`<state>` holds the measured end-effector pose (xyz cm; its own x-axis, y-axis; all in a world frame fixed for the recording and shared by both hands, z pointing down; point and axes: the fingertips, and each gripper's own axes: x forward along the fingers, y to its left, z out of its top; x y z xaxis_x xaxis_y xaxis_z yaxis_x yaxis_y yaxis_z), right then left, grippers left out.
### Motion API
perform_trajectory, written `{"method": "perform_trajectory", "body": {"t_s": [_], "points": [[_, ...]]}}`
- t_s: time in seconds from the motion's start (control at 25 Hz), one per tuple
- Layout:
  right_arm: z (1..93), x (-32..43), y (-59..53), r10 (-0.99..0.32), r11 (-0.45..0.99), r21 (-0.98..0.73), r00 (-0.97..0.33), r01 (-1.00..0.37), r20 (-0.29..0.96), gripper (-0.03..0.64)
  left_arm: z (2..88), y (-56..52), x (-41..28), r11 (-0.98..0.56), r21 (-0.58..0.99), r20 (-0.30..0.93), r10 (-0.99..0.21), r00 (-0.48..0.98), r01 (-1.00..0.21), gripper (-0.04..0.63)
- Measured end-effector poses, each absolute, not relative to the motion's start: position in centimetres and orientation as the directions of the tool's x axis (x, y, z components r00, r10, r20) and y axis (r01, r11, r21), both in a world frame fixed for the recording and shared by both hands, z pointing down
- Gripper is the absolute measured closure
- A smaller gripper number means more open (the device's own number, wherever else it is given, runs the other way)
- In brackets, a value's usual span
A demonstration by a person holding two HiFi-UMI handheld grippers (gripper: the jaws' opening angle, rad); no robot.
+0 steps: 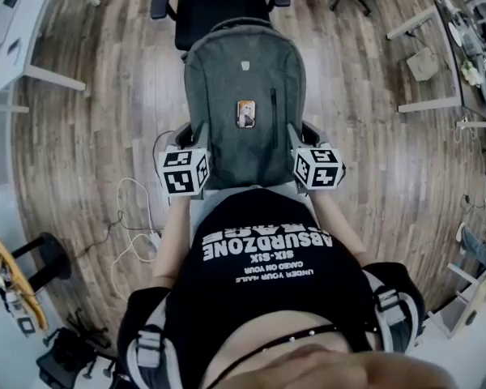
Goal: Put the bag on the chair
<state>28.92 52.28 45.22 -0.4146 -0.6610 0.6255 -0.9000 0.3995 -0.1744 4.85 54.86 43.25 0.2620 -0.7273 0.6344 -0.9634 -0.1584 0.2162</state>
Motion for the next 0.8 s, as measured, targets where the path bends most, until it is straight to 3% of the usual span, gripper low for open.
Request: {"method": "perform_trajectory", "body": {"t_s": [0.8], "points": [[47.0, 17.2, 39.8, -0.693, 0.299, -0.212, -0.365, -0.930, 0.622, 0.517, 44.2, 39.3, -7.0, -0.285, 0.188, 0.637, -0.693, 0.338, -0.940, 0.512]]}}
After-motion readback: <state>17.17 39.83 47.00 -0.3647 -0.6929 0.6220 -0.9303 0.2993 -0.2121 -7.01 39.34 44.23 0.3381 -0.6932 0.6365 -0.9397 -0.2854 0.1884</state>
